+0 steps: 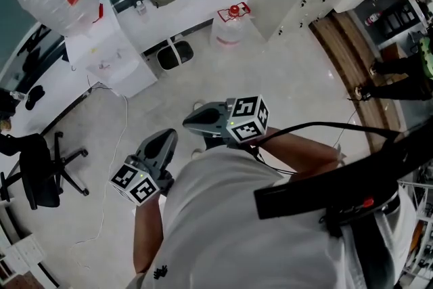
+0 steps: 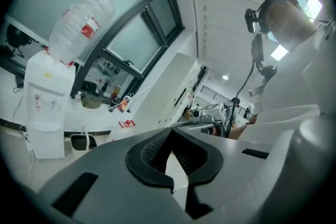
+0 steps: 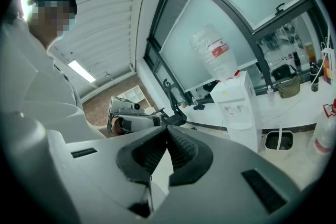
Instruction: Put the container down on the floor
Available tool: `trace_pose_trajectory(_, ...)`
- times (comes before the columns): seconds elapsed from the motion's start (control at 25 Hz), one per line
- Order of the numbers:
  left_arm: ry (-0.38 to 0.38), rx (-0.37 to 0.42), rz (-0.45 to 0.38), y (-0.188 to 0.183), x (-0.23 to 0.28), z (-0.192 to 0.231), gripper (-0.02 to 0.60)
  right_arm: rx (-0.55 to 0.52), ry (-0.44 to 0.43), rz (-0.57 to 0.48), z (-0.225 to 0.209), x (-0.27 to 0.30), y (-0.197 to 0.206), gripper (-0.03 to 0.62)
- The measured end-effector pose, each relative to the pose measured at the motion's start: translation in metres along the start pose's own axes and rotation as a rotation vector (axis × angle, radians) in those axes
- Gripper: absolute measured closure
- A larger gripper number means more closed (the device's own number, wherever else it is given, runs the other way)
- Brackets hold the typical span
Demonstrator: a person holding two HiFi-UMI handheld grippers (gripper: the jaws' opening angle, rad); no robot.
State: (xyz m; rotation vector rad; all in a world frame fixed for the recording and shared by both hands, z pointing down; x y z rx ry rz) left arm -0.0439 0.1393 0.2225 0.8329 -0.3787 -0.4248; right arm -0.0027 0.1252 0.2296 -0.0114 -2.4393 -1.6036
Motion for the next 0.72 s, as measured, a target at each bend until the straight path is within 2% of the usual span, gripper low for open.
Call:
trace_pose_trajectory(0.4, -0.011, -0.014, -0.008, 0.008, -0.007, 0.005, 0.571, -0.010, -0.004, 0.012, 0.007, 0.001, 0.006, 0.579)
trace_pose_trajectory(0.72, -0.014, -0.018, -0.028, 0.005, -0.007, 0.014, 0.571, 0.003, -0.003, 0.026, -0.005, 0.002, 0.010, 0.579)
Point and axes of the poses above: the fingertips, and each gripper's own axes: x forward along the fingers, z to its left, y out of its underside, the point moved 1 cm from there along -x, backward along the fingers, and after that the axes turned 7 degrees about -x, right-handed, at the moved point
